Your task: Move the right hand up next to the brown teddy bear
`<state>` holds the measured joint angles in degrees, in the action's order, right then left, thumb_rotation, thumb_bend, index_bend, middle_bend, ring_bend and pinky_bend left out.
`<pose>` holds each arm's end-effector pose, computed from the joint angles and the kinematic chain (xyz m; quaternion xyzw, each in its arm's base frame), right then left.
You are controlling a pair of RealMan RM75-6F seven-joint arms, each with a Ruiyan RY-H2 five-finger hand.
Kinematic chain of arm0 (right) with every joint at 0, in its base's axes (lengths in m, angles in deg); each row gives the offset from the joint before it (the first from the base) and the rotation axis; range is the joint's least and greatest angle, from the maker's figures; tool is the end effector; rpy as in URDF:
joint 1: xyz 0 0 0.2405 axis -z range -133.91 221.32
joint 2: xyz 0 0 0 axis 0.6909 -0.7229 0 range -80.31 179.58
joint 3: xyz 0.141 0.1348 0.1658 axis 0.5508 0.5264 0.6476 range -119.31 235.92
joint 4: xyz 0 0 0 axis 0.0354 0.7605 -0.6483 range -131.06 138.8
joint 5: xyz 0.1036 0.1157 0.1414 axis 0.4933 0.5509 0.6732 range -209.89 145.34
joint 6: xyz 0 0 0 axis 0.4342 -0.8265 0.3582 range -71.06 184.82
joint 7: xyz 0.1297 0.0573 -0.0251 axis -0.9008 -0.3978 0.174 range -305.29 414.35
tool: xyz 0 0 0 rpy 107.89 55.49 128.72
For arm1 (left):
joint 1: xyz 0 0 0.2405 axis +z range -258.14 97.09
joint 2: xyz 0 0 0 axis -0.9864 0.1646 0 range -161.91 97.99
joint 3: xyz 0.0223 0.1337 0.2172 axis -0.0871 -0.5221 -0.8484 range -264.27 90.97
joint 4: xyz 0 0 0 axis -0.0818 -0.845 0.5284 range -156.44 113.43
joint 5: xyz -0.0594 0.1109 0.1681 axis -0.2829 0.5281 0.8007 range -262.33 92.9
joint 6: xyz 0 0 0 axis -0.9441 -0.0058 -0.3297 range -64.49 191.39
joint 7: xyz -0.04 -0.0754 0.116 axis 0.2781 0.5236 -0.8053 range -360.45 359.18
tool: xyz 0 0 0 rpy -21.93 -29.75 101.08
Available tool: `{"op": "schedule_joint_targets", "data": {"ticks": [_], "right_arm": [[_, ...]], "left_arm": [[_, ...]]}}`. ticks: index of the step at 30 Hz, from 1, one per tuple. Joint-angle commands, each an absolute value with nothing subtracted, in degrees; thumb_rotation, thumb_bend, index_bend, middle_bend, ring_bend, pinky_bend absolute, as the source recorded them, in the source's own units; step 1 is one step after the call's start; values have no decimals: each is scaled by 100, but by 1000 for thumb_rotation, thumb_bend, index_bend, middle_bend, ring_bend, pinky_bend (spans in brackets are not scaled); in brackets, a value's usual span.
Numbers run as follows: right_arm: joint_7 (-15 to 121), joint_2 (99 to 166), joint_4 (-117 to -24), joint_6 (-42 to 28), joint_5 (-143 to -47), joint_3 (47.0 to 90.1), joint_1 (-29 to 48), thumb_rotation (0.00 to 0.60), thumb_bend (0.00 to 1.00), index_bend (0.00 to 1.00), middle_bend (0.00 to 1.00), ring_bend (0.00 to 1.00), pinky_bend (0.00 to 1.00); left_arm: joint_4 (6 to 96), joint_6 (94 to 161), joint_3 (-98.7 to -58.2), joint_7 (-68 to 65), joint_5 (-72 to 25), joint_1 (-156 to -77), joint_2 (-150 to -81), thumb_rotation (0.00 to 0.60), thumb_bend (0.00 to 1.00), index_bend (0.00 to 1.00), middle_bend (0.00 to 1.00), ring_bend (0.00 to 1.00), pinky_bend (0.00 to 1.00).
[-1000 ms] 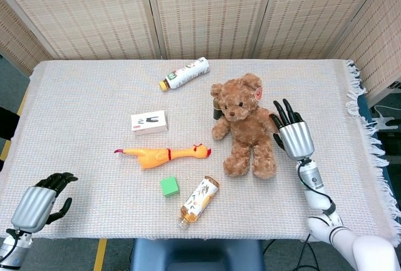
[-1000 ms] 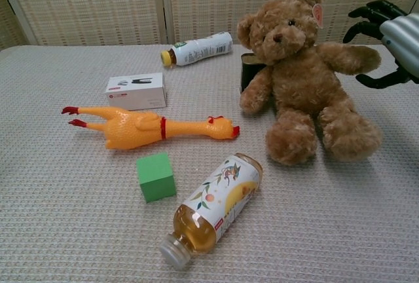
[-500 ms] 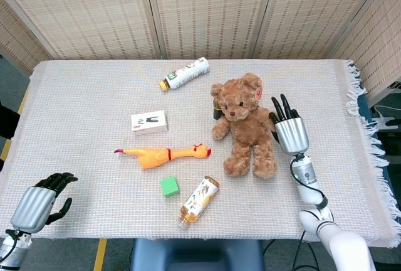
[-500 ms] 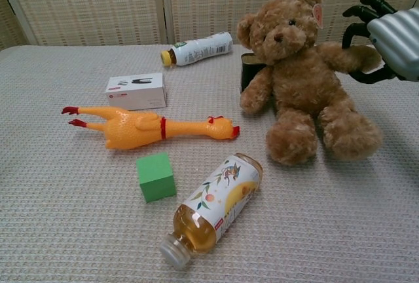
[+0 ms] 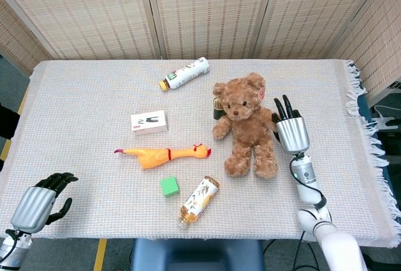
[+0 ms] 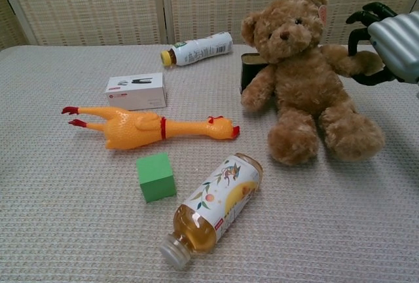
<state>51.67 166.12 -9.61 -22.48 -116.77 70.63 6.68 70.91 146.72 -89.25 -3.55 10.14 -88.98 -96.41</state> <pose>-0.2575 -0.3778 0.0126 0.6390 -0.1482 0.4085 0.6347 -0.2889 0.1765 0.1320 -0.6826 -0.3530 -0.3806 0.5144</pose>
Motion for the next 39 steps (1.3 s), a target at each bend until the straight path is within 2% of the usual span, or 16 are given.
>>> {"op": "schedule_joint_targets", "data": {"ticks": [1, 8, 15, 24, 34, 36, 39], "right_arm": [[5221, 16643, -902, -2278, -11633, 7051, 666, 600, 150, 546, 160, 66, 529], [5104, 16679, -938, -2711, -11539, 7121, 626, 600, 150, 547, 160, 66, 529], [5238, 16663, -921, -2466, -11633, 6897, 718, 600, 151, 546, 160, 66, 529], [5233, 16728, -864, -2786, -11456, 7068, 616, 600, 150, 546, 160, 66, 530], [5274, 16670, -907, -2438, -11526, 6872, 706, 600, 150, 545, 160, 66, 543], [5108, 16625, -990, -2533, -11518, 6885, 714, 600, 150, 512, 160, 66, 543], [4726, 16452, -1286, -2649, -11571, 6823, 826, 600, 150, 318, 157, 65, 543]], "left_arm": [[7081, 14659, -8932, -366, 1012, -8898, -9642, 600, 443, 270, 232, 222, 425], [7085, 14634, -8931, -367, 1003, -8909, -9640, 600, 444, 270, 231, 222, 425], [7092, 14656, -8934, -372, 1019, -8900, -9642, 600, 443, 269, 232, 222, 425], [7096, 14621, -8926, -350, 980, -8909, -9637, 600, 444, 270, 232, 223, 425], [7094, 14654, -8924, -369, 1002, -8900, -9639, 600, 443, 270, 231, 223, 425], [7089, 14629, -8926, -374, 984, -8905, -9640, 600, 443, 270, 232, 223, 425], [7088, 14615, -8919, -363, 972, -8913, -9638, 600, 443, 270, 232, 223, 425]]}}
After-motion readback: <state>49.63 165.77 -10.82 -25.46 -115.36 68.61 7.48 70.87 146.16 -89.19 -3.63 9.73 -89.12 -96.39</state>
